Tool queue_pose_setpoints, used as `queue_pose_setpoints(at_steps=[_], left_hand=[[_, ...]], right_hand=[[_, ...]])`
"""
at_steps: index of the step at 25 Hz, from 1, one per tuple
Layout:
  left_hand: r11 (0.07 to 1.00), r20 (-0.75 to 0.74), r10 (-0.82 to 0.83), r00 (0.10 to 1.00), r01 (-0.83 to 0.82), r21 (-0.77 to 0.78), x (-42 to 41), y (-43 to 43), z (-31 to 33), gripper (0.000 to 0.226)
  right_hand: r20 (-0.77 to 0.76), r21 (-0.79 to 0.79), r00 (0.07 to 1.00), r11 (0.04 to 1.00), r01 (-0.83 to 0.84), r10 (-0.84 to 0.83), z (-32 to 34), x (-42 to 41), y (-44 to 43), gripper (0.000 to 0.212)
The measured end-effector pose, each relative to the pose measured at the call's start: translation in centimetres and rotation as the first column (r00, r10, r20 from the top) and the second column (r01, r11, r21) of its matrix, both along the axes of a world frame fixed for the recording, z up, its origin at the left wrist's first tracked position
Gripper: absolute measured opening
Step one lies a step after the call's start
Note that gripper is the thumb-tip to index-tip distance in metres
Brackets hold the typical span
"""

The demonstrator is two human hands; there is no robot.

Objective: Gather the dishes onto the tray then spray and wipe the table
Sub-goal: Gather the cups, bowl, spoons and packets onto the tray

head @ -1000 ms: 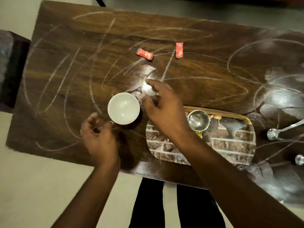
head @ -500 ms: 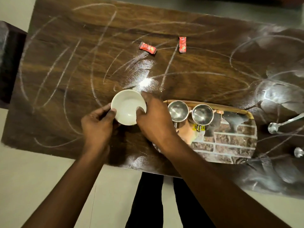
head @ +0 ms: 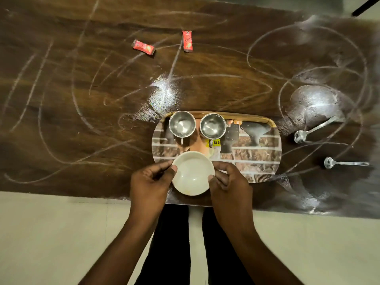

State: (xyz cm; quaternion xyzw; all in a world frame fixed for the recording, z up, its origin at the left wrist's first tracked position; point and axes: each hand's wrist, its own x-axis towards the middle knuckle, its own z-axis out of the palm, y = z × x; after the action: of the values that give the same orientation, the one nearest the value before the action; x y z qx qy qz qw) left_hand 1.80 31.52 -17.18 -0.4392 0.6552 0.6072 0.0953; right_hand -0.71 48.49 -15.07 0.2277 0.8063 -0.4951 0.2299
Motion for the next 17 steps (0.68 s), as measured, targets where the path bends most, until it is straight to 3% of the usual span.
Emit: queue_pose_setpoints(at_steps=[12,17], left_hand=[[0.999,-0.019,0.031,0.999,-0.031,-0.006,-2.0,0.3,-2.6,0.018],[0.997,-0.026,-0.018,0.999,0.015,-0.076,-2.3,0.6,-2.1,0.024]], right_hand=[[-0.053,-0.039,0.998,0.999,0.034,-0.036,-3.4,-1.0,0.3,0.031],[-0.049,-0.105,0.998,0.994,0.037,-0.042,-3.7,-0.9,0.4,0.032]])
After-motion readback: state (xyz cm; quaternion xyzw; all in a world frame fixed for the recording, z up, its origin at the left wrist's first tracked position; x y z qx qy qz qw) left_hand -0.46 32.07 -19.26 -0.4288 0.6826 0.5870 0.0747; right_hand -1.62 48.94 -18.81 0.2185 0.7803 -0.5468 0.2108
